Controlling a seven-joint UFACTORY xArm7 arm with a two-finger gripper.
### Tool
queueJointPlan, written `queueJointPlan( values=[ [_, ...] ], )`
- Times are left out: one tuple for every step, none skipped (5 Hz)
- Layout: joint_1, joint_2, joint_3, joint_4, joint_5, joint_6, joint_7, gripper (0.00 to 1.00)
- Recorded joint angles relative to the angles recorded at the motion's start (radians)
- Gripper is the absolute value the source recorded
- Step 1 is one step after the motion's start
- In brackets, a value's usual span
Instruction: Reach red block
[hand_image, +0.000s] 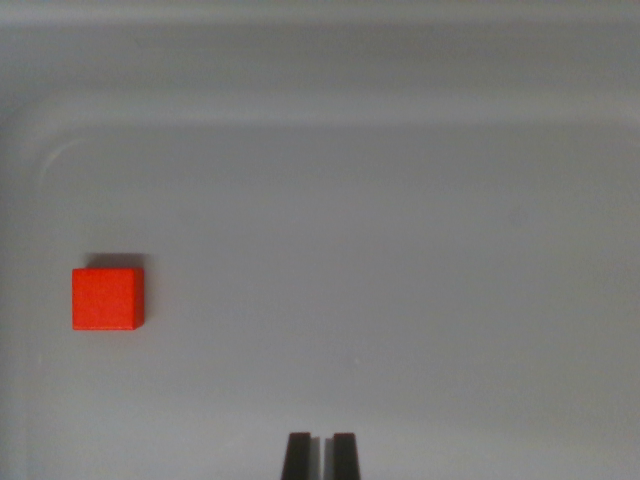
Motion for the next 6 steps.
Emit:
queueJointPlan(
  values=[
    [0.0, 0.0, 0.0, 0.0, 0.0, 0.0, 0.0, 0.0],
    [0.0084, 0.019, 0.006, -0.015, -0.0019, -0.033, -0.001, 0.0],
    [0.0084, 0.019, 0.006, -0.015, -0.0019, -0.033, -0.001, 0.0],
    [0.0178, 0.041, 0.013, -0.031, -0.004, -0.07, -0.001, 0.0],
    [0.0178, 0.041, 0.013, -0.031, -0.004, -0.07, -0.001, 0.0],
    [0.0281, 0.065, 0.021, -0.049, -0.0063, -0.111, -0.002, 0.0]
  ],
)
